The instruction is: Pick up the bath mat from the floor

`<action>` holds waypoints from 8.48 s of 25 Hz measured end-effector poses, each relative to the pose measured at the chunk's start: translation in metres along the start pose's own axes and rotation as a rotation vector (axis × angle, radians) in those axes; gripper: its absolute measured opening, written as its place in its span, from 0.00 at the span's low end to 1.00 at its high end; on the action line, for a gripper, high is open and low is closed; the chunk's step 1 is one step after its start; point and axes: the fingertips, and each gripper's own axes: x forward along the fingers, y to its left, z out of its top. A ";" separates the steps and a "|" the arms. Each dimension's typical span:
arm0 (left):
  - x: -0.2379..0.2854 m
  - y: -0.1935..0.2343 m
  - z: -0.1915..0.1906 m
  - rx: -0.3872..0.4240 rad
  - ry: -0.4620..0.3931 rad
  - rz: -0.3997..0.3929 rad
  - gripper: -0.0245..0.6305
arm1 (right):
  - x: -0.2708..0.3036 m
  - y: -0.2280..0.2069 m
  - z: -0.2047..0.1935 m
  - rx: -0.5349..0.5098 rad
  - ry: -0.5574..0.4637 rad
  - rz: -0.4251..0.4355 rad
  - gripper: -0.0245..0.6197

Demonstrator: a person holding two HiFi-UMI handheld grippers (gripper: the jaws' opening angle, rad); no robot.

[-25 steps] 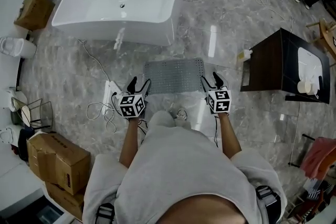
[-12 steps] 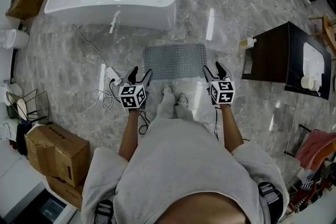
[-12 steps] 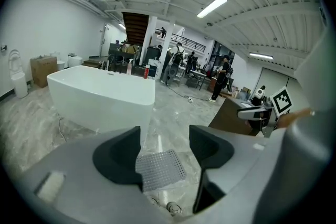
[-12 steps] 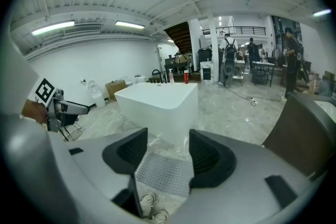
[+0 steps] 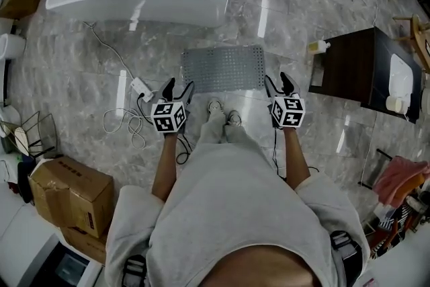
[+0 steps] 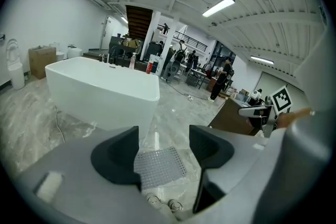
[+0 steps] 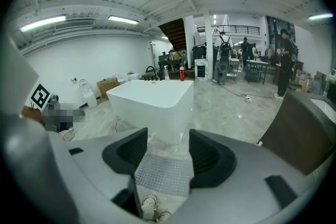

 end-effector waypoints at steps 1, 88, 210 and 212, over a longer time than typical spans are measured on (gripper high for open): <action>0.000 0.006 -0.002 -0.008 0.005 -0.002 0.49 | 0.002 0.003 -0.001 0.009 0.002 -0.006 0.42; 0.318 0.141 -0.420 -0.102 0.352 0.073 0.62 | 0.321 -0.142 -0.452 -0.028 0.398 0.081 0.54; 0.445 0.264 -0.571 -0.052 0.589 0.203 0.11 | 0.456 -0.212 -0.657 -0.139 0.769 0.041 0.11; 0.443 0.260 -0.567 -0.060 0.586 0.200 0.11 | 0.454 -0.211 -0.654 -0.118 0.770 0.033 0.11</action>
